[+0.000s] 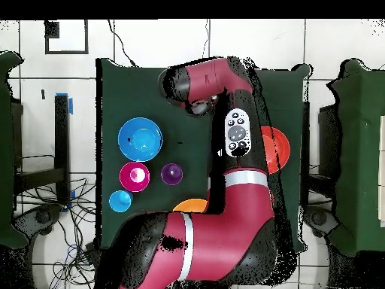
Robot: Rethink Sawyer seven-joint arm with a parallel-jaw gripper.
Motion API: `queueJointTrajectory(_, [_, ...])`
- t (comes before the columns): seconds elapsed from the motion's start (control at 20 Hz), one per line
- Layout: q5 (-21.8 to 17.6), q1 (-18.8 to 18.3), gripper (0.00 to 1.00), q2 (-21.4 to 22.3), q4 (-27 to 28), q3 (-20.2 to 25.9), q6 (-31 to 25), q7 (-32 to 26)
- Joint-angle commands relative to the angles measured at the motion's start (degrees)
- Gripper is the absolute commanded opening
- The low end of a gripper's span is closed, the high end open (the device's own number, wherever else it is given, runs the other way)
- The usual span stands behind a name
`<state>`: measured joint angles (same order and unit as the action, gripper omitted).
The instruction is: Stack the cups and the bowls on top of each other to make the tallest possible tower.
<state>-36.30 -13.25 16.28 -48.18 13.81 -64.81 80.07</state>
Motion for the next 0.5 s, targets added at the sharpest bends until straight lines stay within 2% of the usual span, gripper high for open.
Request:
queueJointTrajectory(0.05, [-1.2, 0.9, 1.00, 0.5, -0.2, 1.0, 1.0, -4.2])
queueJointTrajectory(0.25, [0.7, 0.9, 1.00, 3.2, -1.4, 1.4, -3.5, -6.0])
queueJointTrajectory(0.5, [2.0, 0.5, 1.00, 5.6, -2.5, 1.4, -6.4, -7.6])
